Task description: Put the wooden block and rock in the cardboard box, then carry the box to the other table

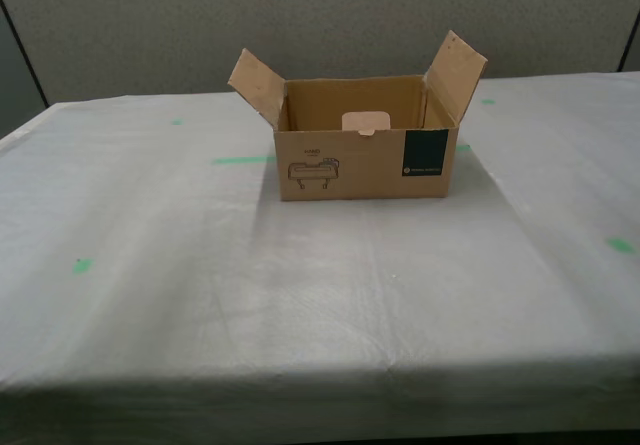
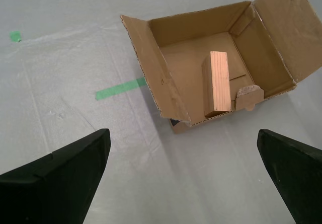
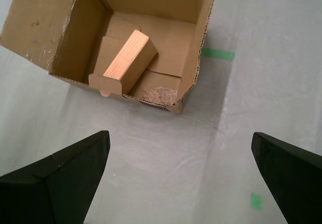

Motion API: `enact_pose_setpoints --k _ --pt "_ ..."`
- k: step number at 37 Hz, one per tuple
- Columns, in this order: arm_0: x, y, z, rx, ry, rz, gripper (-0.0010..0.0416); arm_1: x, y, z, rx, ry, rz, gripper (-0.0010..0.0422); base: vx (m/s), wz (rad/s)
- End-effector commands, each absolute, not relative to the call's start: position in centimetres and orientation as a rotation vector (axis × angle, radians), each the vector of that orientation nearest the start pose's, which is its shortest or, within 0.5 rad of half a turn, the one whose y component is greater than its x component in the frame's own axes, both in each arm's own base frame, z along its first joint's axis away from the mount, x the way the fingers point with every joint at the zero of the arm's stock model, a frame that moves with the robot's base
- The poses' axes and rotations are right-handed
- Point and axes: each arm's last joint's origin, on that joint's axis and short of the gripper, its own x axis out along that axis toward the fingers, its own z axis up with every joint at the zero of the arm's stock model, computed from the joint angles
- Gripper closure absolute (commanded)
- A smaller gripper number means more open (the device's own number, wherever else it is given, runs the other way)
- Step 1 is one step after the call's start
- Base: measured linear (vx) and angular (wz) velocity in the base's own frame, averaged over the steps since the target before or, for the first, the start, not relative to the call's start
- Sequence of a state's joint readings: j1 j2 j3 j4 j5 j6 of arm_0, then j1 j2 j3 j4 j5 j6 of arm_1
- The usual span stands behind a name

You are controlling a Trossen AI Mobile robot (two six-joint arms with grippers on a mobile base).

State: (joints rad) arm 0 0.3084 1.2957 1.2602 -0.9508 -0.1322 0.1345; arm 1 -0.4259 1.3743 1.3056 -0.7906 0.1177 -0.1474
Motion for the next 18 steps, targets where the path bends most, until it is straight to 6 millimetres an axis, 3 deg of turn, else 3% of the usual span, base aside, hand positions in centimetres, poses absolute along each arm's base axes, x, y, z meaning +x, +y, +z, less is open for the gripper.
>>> enact_pose_setpoints --k 1,18 --pt "23.57 7.92 32.88 0.033 1.012 0.335 0.0012 25.36 -11.88 33.29 -0.002 0.892 -0.447 0.0012 0.0 0.0" --pt "23.57 7.92 32.88 0.033 1.012 0.335 0.0012 25.35 -11.88 33.29 -0.002 0.892 -0.448 0.0012 0.0 0.0"
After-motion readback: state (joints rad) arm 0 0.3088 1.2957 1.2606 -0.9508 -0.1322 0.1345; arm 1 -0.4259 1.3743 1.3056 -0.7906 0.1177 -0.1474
